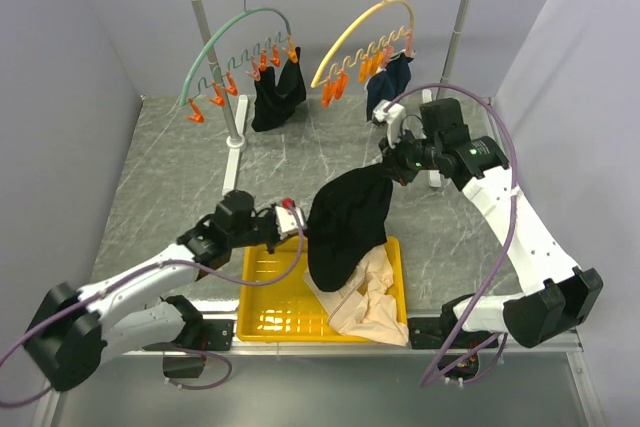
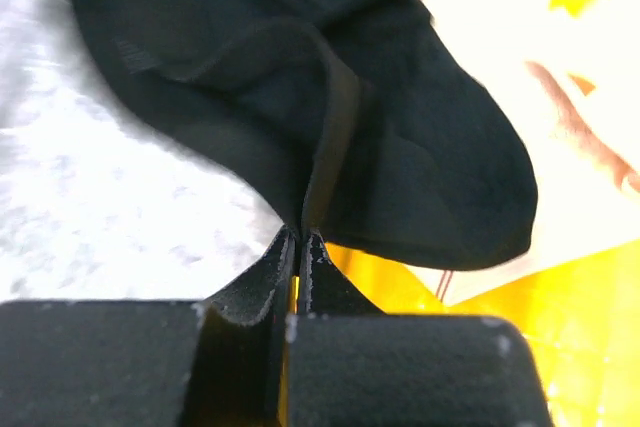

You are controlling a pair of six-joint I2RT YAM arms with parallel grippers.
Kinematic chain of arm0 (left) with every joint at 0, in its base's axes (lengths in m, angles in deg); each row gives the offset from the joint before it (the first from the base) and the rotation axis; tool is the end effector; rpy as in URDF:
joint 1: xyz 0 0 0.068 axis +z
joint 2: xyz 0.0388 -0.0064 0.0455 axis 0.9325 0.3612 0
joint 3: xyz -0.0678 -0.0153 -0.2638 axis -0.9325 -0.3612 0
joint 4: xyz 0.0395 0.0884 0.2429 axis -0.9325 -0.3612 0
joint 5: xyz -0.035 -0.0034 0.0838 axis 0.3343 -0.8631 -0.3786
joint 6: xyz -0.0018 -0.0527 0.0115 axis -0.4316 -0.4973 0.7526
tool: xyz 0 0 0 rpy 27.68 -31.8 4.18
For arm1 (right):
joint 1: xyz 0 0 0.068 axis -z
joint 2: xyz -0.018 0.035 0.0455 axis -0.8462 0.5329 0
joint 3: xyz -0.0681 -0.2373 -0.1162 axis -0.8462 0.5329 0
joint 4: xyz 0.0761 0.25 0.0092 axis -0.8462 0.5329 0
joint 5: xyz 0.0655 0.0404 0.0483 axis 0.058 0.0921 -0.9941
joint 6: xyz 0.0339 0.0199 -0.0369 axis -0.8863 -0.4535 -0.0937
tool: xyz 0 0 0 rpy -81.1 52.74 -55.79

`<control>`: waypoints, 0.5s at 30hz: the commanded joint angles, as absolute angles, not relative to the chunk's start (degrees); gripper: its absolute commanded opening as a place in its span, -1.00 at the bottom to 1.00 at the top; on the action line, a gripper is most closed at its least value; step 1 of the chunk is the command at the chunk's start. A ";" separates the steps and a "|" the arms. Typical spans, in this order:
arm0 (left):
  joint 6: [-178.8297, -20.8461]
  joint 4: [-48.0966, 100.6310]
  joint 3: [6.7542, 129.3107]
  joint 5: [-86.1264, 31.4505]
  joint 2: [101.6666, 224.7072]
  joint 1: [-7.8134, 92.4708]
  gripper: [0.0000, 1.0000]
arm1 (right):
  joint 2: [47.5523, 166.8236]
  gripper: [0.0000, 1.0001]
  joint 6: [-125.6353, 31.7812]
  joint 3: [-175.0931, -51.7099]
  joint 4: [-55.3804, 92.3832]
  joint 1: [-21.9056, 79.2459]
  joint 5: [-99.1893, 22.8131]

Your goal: Clip the underwear to the hanger

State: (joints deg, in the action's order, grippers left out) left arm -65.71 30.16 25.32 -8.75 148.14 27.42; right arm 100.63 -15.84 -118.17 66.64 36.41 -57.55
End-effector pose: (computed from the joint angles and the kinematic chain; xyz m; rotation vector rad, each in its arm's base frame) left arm 0.1592 -0.1618 0.2240 1.3155 1.5327 -0.6789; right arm 0.2405 0.1116 0.3809 -1.0955 1.9917 0.5179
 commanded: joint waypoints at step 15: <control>-74.20 18.88 57.84 -13.44 154.93 43.43 -0.99 | 96.25 -1.00 -23.50 -121.99 46.05 53.84 -59.64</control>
State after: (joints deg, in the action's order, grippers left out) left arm -73.19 19.91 56.42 -11.68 155.09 42.89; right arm 98.05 -22.33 -122.45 54.46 53.20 -60.20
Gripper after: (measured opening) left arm 0.023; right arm 0.023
